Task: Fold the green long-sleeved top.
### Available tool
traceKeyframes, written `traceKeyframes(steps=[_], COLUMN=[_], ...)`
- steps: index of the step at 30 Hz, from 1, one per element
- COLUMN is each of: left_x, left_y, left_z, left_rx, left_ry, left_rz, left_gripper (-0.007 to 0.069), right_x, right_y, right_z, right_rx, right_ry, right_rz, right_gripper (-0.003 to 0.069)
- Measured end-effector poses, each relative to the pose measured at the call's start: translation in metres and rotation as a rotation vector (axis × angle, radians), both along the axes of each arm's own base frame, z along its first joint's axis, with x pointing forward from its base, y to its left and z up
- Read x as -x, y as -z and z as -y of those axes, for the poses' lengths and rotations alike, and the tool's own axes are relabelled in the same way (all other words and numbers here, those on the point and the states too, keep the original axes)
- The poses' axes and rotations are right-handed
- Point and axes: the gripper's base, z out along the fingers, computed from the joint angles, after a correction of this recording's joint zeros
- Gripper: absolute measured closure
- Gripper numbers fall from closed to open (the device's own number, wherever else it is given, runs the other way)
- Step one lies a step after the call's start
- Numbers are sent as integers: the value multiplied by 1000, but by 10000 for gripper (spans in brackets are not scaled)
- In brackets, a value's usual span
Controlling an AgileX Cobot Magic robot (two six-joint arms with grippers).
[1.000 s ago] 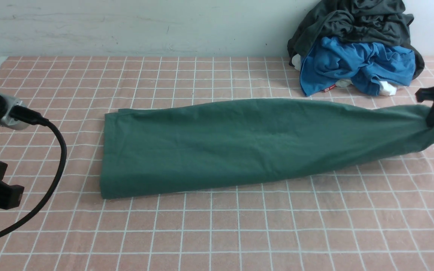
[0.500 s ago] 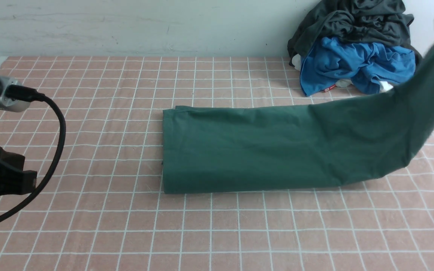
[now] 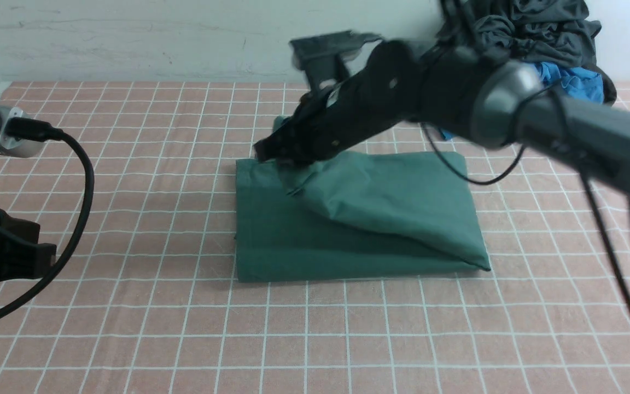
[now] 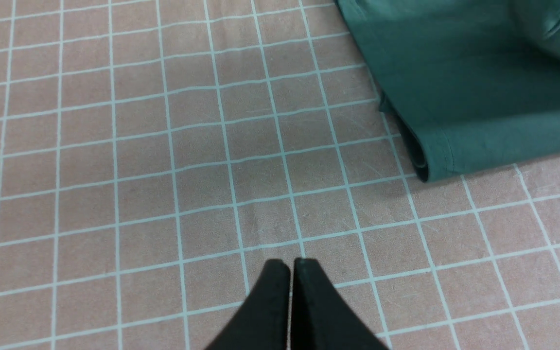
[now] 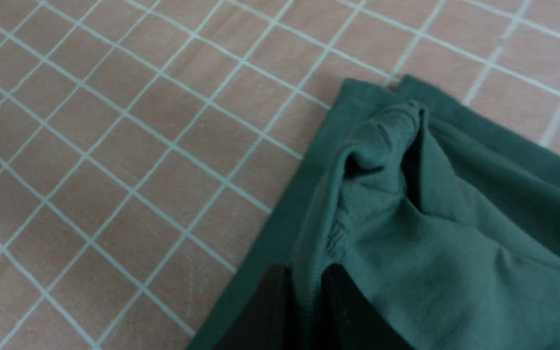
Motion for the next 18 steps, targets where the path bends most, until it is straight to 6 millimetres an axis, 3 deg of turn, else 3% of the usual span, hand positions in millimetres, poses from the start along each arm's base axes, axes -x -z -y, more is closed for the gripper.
traceKeyframes(steps=[2,6,11,16,18], left_x=[0,0,0,0,3], left_y=[0,0,0,-1,-4], left_z=[0,0,0,2,5], left_rx=[0,0,4,34,39], left_ry=[0,0,0,4,40], left_rz=[0,0,0,0,24], left_gripper=[632,632,632,632,632], right_x=[1,4,3,2,0], right_y=[6,10,1,7,25], right_z=[-7,-22,-17,-8,-5], right_rx=[-4,-19,53,152,176], right_ry=[-9,-38,-87,-105,-76], right_rz=[13,87,180,148,56], right_gripper=[589,454,244,209,255])
